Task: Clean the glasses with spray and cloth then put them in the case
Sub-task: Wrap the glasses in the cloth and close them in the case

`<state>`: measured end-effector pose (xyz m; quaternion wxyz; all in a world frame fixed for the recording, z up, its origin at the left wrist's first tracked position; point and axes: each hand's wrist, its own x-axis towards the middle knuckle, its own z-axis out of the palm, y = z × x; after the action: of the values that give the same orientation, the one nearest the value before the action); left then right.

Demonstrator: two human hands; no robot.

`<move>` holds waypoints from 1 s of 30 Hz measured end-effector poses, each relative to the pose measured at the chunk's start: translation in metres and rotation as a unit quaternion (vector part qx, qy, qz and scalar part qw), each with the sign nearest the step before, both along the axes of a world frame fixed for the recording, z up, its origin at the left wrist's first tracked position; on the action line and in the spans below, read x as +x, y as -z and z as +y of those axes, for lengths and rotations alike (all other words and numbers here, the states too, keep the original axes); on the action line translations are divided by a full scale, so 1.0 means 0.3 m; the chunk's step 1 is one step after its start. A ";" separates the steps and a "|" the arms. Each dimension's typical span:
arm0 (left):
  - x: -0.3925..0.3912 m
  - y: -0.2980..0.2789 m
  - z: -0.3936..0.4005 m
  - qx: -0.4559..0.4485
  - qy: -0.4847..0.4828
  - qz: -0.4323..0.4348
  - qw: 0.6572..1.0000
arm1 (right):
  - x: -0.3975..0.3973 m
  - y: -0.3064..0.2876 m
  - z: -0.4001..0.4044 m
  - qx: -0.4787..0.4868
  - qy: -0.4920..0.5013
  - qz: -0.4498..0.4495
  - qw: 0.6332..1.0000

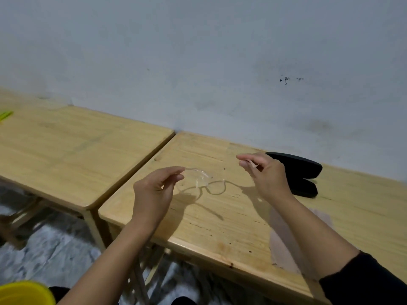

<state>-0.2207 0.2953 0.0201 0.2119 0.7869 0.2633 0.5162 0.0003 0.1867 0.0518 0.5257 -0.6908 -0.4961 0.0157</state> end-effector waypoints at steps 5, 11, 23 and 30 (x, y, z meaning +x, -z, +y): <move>0.157 -0.040 -0.084 -0.146 0.069 -0.046 0.986 | 0.068 -0.035 -0.183 0.028 0.090 -0.009 0.996; 0.342 -0.027 -0.239 -0.266 0.178 -0.050 0.946 | 0.144 -0.016 -0.449 0.052 0.171 0.061 0.982; 0.490 0.010 -0.432 -0.355 0.192 -0.018 0.915 | 0.178 0.065 -0.676 0.063 0.242 0.165 0.954; 0.479 0.025 -0.430 -0.344 0.186 -0.014 0.920 | 0.183 0.078 -0.669 0.067 0.231 0.184 0.953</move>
<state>-0.0768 0.1662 0.0128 0.5651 0.6932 0.2706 0.3564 0.0552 -0.0140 0.0284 0.6420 -0.7352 -0.2174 -0.0126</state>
